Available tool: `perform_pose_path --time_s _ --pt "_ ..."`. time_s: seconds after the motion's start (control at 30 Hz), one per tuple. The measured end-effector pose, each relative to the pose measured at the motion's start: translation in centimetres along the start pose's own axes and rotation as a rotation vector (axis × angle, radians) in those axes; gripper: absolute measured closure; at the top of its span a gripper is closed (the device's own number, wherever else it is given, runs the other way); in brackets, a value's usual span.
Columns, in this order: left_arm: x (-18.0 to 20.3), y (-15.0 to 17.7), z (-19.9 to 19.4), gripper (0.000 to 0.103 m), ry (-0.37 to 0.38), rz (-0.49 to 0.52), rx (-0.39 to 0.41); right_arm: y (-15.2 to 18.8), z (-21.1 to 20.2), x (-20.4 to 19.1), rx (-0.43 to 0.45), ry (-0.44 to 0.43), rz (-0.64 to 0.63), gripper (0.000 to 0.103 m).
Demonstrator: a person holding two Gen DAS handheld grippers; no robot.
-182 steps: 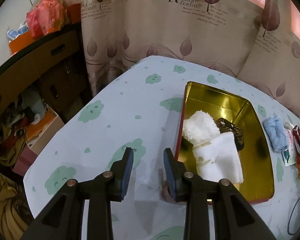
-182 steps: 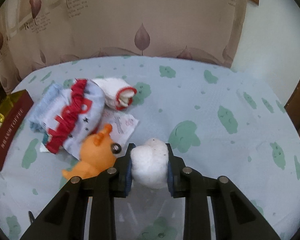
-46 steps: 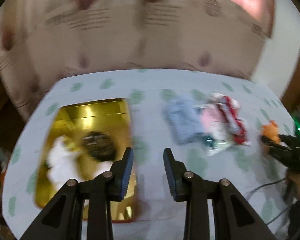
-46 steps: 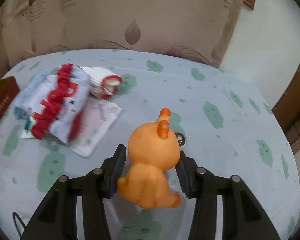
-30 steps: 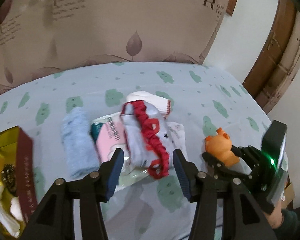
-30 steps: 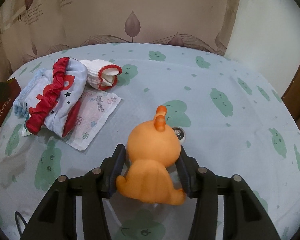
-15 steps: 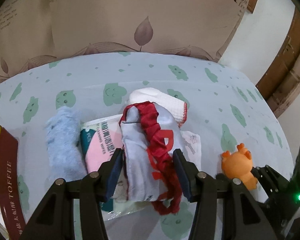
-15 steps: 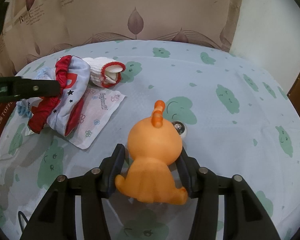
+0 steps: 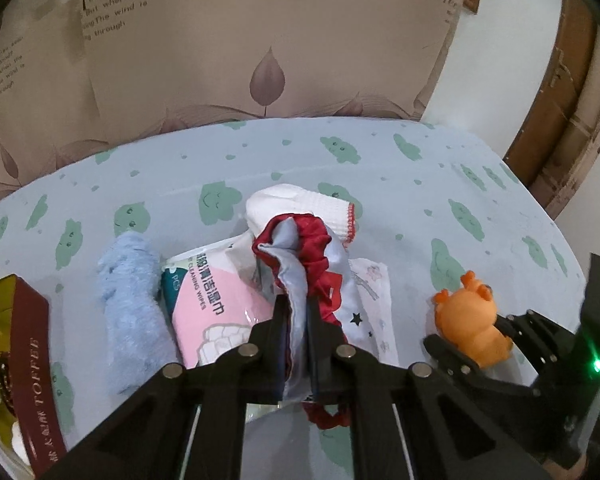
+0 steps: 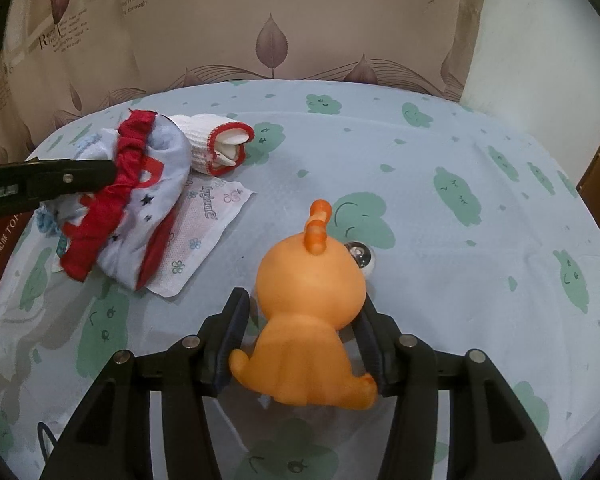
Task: Organize soft objects
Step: 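Grasp the white-and-red ruffled baby clothes with the left tool while the right tool holds the orange toy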
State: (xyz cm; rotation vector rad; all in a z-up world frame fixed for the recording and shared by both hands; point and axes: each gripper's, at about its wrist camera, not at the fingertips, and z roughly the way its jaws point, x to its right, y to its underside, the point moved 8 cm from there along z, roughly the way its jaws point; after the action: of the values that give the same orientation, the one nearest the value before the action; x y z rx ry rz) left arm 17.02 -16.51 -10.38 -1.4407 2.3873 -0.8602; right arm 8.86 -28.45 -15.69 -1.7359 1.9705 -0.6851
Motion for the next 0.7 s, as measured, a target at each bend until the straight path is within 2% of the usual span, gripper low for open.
perform_pose_path --time_s 0.3,0.7 --pt "0.5 0.7 -3.1 0.095 0.019 0.020 0.031 0.0 0.0 -0.1 0.000 0.003 -0.003 0.054" --pt "-2.3 1.4 -7.6 0.095 -0.045 0.018 0.050 0.0 0.0 -0.1 0.000 0.003 -0.002 0.054"
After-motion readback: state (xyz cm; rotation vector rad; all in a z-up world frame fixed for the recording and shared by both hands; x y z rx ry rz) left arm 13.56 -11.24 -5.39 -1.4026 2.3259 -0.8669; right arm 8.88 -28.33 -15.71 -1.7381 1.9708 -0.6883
